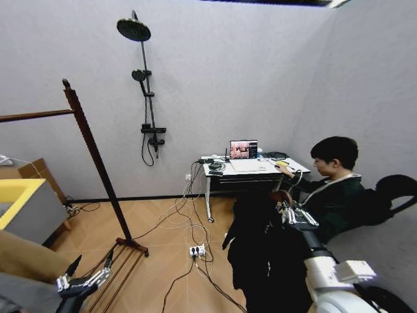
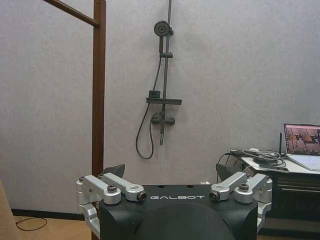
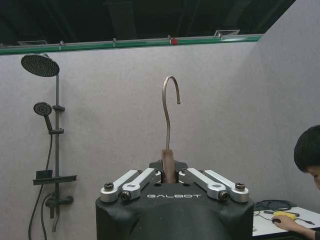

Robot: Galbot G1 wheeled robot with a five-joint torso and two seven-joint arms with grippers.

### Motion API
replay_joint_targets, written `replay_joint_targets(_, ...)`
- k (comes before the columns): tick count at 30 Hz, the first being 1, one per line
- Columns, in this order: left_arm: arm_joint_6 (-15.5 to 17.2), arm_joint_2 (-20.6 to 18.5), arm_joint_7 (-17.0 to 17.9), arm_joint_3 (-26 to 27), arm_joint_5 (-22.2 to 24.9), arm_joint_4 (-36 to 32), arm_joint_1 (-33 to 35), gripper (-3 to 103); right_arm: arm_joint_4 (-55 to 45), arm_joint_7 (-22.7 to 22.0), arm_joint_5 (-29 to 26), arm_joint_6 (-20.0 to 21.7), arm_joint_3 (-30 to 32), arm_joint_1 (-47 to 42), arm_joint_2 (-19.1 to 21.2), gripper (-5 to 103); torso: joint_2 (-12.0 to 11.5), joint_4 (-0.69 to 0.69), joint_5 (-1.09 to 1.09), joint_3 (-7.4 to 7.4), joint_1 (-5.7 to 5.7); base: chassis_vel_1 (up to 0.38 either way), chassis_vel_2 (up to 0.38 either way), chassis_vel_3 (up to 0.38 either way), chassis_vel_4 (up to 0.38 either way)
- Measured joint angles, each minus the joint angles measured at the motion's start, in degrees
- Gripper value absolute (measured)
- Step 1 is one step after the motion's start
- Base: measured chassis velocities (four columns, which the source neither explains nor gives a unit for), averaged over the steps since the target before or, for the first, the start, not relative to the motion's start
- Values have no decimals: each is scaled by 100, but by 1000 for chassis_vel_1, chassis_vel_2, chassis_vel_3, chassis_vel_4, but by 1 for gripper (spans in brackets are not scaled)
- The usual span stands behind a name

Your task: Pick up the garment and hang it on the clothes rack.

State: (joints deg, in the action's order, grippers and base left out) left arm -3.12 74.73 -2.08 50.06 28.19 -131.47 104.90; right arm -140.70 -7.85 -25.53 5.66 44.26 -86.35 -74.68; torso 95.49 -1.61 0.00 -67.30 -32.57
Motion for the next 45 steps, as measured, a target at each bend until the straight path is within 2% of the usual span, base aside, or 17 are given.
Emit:
replay_joint_targets(21, 0, 0, 0, 0, 0, 0, 0, 100, 13, 349, 150, -175, -147, -114, -4, 9, 0, 0, -1, 0, 1, -84, 79, 97, -82)
replay_joint_targets(31, 0, 0, 0, 0, 0, 0, 0, 100, 409, 493, -32, -96, -305, 380, 304, 9, 0, 0, 0, -1, -1, 5, 10, 12, 12)
replay_joint_targets(41, 0, 0, 0, 0, 0, 0, 0, 100, 432, 520, -219, 9, -276, 718, 649, 9, -1, -1, 0, -1, -2, 58, 55, 58, 65)
replay_joint_targets(45, 0, 0, 0, 0, 0, 0, 0, 100, 324, 528, -218, 49, -225, 732, 670, 9, -2, 0, 2, -1, -2, 109, 69, 87, 98)
